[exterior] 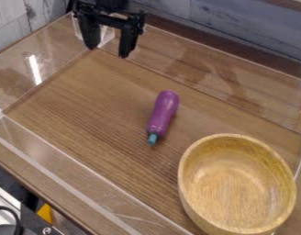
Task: Put the purple eggplant in the brown bowl
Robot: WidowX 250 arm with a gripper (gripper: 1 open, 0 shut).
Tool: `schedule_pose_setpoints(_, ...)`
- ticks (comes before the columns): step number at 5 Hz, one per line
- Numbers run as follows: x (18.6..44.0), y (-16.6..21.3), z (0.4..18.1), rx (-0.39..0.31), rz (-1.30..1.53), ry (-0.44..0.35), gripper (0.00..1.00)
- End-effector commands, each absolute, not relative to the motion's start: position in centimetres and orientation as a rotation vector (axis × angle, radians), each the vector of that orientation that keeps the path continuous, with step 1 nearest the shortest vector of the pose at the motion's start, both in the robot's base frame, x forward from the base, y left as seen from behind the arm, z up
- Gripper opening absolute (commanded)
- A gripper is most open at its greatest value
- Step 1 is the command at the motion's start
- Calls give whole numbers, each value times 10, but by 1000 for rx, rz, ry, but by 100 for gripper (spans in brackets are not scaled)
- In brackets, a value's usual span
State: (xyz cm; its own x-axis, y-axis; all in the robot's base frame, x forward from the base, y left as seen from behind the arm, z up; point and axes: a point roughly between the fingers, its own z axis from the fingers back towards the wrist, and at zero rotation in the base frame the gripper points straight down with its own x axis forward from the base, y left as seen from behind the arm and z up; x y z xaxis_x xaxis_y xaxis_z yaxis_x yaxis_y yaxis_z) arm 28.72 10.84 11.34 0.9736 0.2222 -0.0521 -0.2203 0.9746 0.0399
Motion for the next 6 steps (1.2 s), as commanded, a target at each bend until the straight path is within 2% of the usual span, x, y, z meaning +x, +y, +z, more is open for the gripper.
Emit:
schedule_pose_setpoints(1,294,118,123,43,234,-2,100)
schedule_pose_setpoints(6,298,134,99,32,257,9,100)
